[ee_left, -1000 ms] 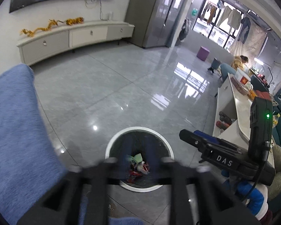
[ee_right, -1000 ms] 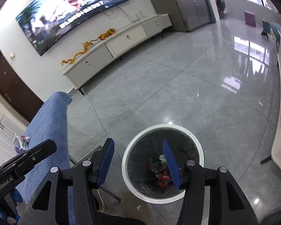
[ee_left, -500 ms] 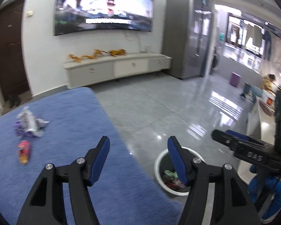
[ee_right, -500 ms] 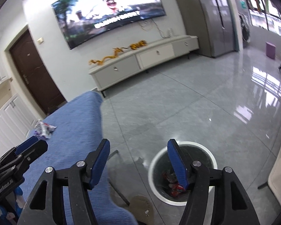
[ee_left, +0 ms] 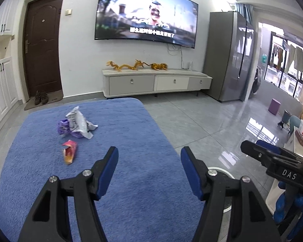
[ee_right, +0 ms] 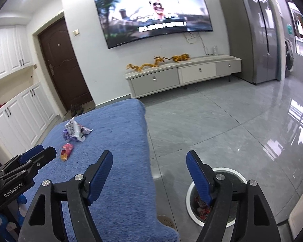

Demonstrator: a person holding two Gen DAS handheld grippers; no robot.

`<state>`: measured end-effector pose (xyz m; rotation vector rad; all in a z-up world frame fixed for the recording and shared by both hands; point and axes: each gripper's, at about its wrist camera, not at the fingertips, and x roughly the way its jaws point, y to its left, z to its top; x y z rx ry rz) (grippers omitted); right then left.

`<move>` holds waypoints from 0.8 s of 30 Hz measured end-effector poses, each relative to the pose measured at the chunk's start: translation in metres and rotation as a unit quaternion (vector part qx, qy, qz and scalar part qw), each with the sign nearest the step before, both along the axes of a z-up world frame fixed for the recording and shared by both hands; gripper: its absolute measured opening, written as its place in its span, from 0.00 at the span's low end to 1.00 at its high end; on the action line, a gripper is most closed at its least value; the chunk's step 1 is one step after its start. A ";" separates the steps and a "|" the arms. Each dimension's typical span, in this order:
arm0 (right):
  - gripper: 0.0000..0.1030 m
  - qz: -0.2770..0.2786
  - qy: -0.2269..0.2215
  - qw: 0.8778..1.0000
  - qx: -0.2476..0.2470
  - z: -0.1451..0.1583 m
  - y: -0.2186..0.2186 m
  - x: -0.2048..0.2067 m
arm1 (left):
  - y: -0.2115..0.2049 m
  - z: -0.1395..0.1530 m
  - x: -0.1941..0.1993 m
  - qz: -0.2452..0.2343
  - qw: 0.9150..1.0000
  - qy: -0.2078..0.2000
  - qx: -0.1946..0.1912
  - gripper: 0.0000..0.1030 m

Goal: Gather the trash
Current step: 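Return both open tools to the purple and white bags on the rug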

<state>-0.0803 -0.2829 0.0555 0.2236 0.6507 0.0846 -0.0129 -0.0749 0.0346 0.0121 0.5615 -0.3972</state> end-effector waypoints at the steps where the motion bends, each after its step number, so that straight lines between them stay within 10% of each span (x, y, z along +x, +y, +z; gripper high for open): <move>1: 0.72 0.004 -0.001 1.000 -0.004 0.001 0.006 0.001 | 0.005 0.000 0.000 0.003 1.000 -0.001 -0.003 0.61; 16: 0.72 0.044 -0.010 0.998 -0.039 0.013 0.060 0.011 | 0.063 -0.004 0.011 0.042 0.998 0.005 -0.036 0.61; 24: 0.72 0.082 -0.026 0.996 -0.028 0.031 0.086 0.034 | 0.153 0.006 0.048 0.149 0.988 -0.013 -0.043 0.61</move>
